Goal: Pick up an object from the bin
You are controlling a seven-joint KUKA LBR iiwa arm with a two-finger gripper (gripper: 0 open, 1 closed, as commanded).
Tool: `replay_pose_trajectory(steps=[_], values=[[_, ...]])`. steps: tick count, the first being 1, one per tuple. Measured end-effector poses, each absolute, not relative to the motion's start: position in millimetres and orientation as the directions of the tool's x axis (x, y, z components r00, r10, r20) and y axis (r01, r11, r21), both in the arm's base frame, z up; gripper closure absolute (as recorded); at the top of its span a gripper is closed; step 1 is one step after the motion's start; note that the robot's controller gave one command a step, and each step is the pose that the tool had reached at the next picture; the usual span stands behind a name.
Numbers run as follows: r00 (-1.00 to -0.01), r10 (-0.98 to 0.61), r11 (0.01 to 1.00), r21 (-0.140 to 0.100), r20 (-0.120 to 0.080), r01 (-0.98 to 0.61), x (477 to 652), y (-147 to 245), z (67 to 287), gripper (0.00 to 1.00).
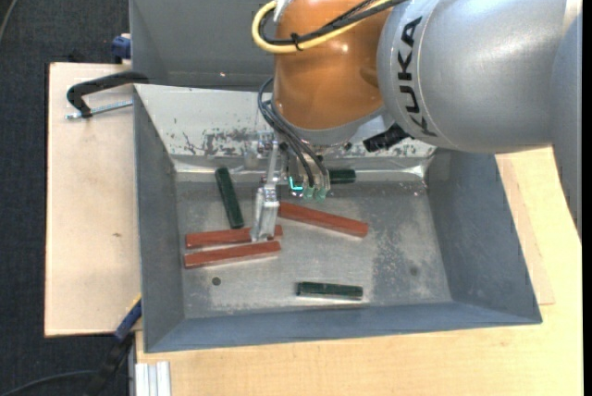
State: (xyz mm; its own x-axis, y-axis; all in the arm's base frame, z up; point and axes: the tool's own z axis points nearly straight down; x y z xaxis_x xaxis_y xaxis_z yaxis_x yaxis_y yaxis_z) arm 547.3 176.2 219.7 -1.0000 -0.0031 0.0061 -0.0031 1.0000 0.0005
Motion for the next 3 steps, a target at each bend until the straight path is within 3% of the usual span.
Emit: replay_pose_trajectory(steps=[1,2,3], values=[[-0.991,-0.137,0.991,0.001,0.002,-0.137,516.2,138,68,0.00],[-0.991,-0.136,0.991,0.003,-0.010,-0.136,520.0,140,74,1.00],[-0.927,-0.374,0.928,0.000,-0.014,-0.374,524.6,157,268,1.00]])
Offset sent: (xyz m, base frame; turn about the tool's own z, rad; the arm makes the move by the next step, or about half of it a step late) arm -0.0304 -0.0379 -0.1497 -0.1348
